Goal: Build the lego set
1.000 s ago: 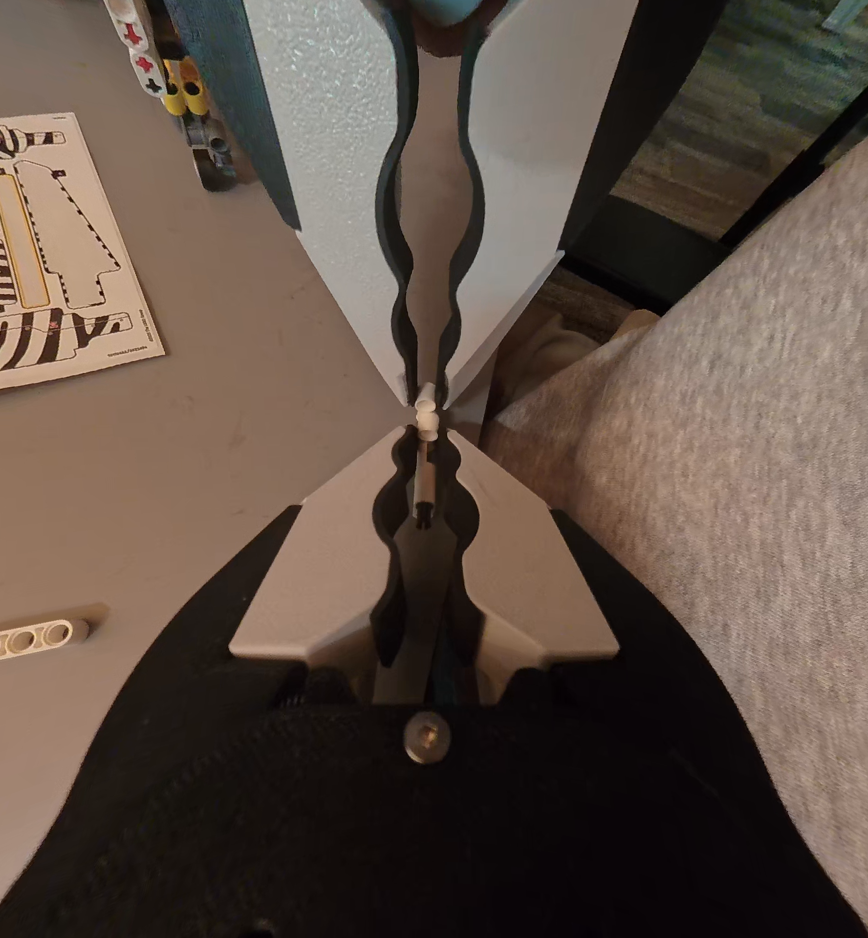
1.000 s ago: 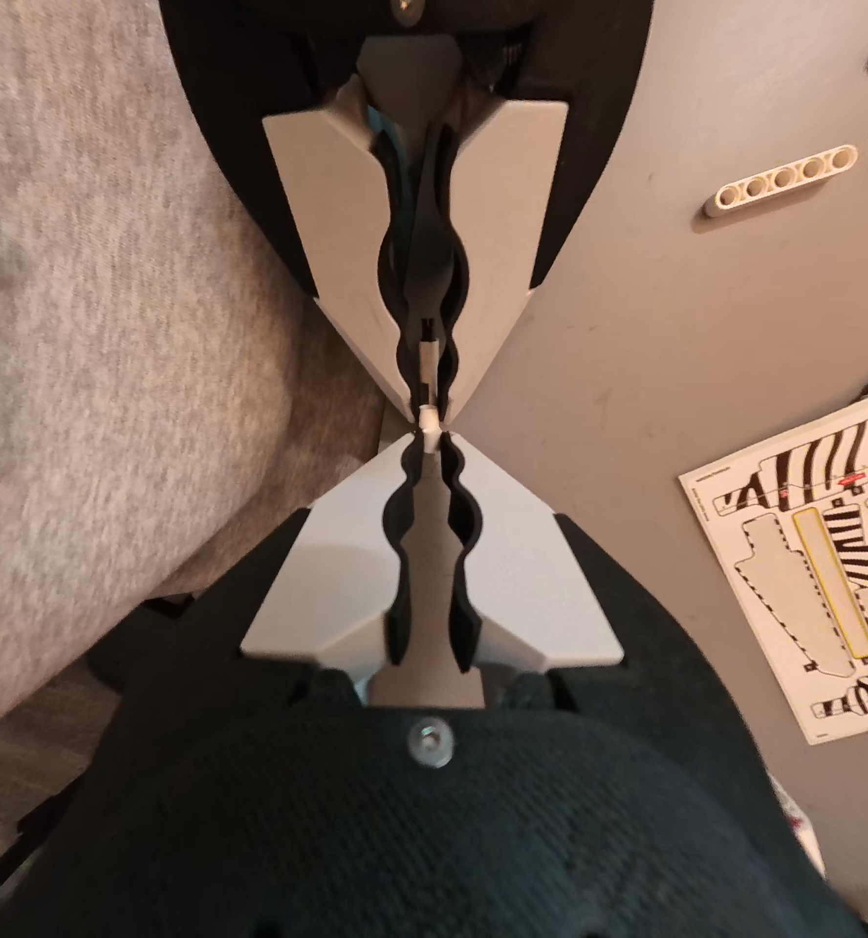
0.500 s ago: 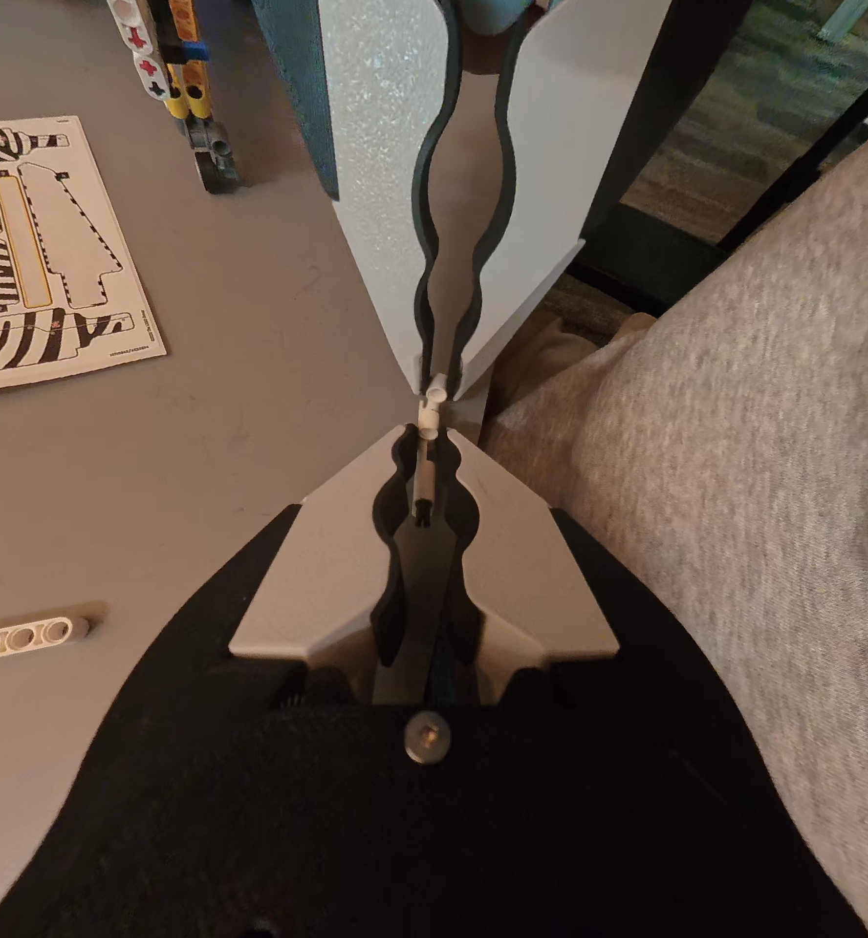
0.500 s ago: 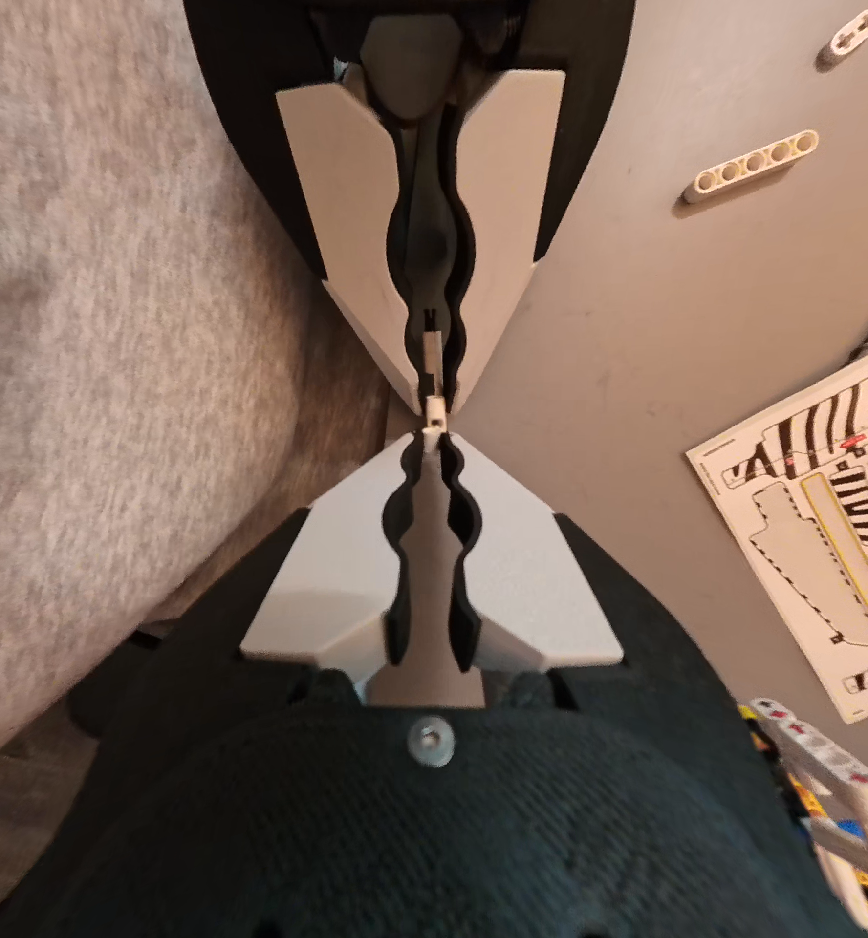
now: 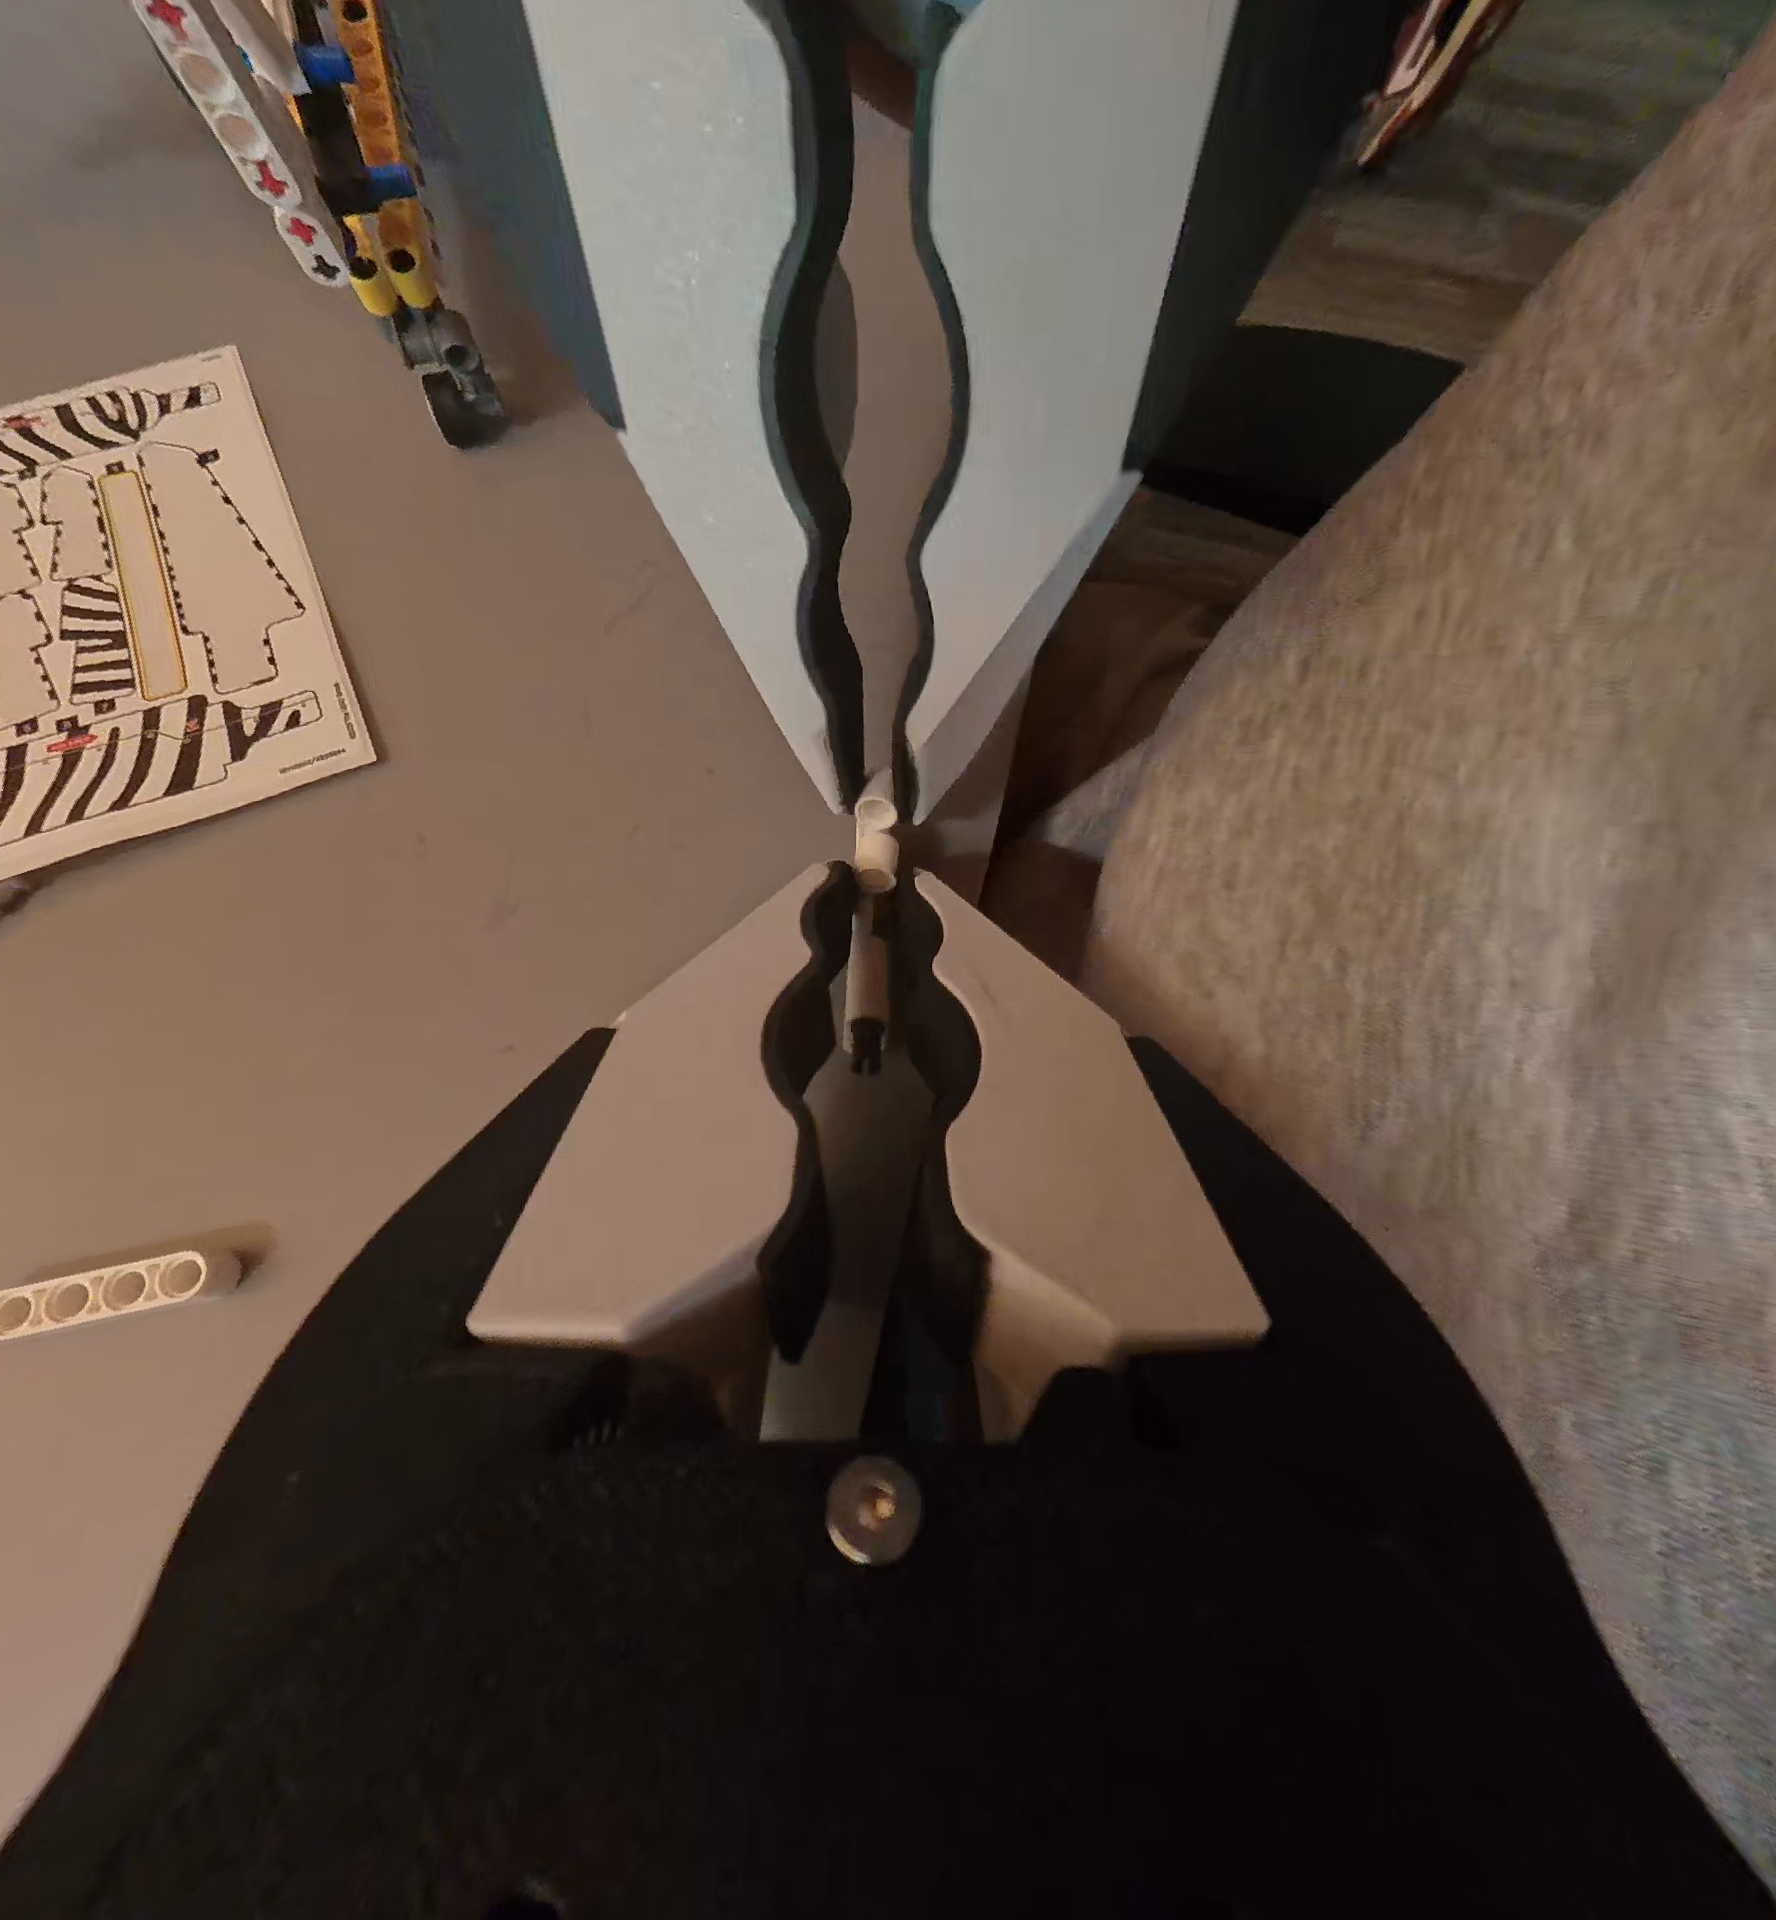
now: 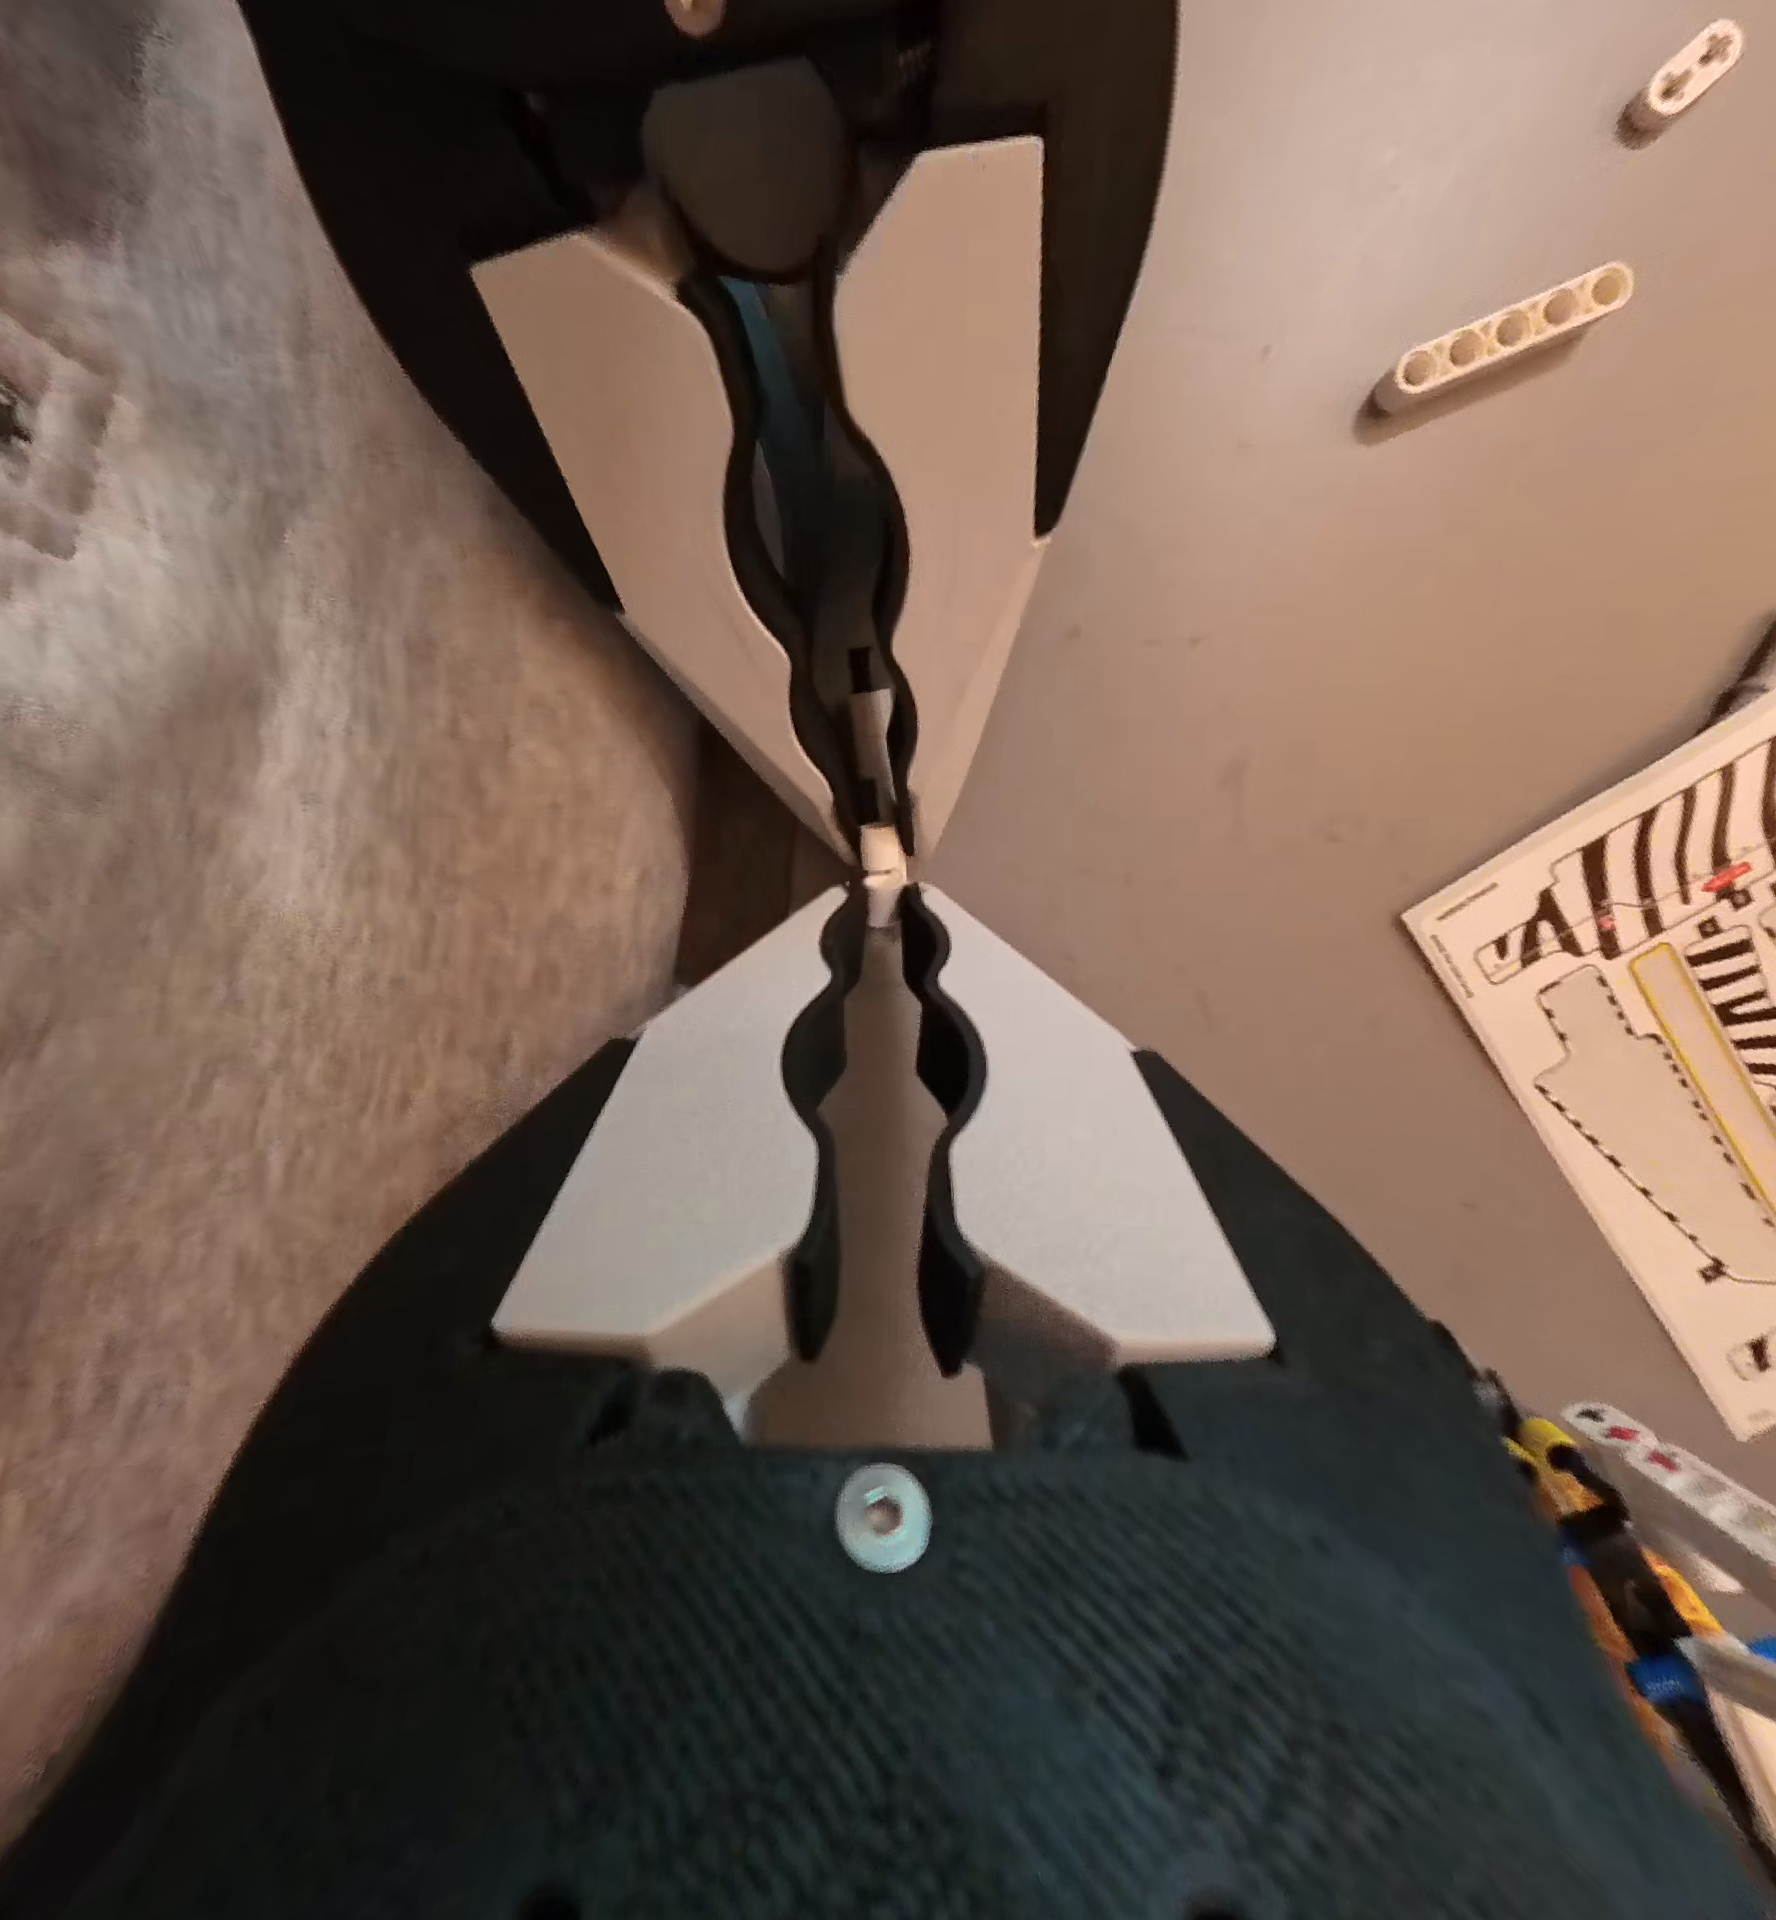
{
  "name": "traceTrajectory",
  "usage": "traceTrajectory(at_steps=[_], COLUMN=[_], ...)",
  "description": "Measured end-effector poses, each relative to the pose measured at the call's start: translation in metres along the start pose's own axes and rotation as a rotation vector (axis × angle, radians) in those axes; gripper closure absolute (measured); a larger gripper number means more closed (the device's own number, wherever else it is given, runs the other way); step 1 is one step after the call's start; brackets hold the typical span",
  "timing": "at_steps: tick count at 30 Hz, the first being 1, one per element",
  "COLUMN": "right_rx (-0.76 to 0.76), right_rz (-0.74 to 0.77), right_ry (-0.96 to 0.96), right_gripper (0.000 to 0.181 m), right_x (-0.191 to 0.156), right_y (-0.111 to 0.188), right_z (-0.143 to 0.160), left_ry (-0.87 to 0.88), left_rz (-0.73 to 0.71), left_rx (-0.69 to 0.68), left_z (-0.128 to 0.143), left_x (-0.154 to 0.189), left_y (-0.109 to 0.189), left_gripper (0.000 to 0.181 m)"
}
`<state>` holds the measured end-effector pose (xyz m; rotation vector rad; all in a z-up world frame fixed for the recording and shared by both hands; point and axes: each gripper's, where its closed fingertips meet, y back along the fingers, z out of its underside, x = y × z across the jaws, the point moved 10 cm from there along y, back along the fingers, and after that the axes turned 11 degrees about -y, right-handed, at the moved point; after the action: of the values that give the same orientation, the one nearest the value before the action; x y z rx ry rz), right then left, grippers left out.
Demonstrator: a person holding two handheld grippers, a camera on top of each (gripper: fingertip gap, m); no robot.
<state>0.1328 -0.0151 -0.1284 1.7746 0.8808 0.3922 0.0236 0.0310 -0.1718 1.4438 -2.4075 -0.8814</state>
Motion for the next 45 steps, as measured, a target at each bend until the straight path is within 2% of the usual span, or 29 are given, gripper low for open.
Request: traceTrajectory(at_steps=[6,11,16,21,27,45], right_rx=[-0.049,-0.074,-0.143,-0.113,-0.094,-0.080], right_rz=[0.045,0.062,0.115,0.088,0.157,0.184], right_ry=[0.001,-0.029,0.039,0.045,0.149,0.222], right_gripper=[0.176,0.176,0.176,0.176,0.176,0.176], right_x=[-0.007,-0.008,-0.014,-0.011,-0.018,-0.019], right_y=[-0.001,-0.002,-0.003,-0.002,-0.003,-0.004], right_z=[-0.005,-0.007,-0.013,-0.010,-0.007,-0.005], left_ry=[-0.062,-0.048,-0.052,-0.049,-0.045,-0.017], left_rz=[-0.037,-0.025,-0.024,-0.018,-0.012,0.009], left_rx=[-0.002,0.001,0.000,0.000,0.001,0.001], left_z=[0.001,0.001,0.001,0.001,0.001,0.001], left_x=[0.005,0.004,0.004,0.004,0.003,0.001], left_y=[0.000,0.000,0.000,0.000,0.000,0.000], left_gripper=[0.174,0.173,0.174,0.173,0.174,0.173])
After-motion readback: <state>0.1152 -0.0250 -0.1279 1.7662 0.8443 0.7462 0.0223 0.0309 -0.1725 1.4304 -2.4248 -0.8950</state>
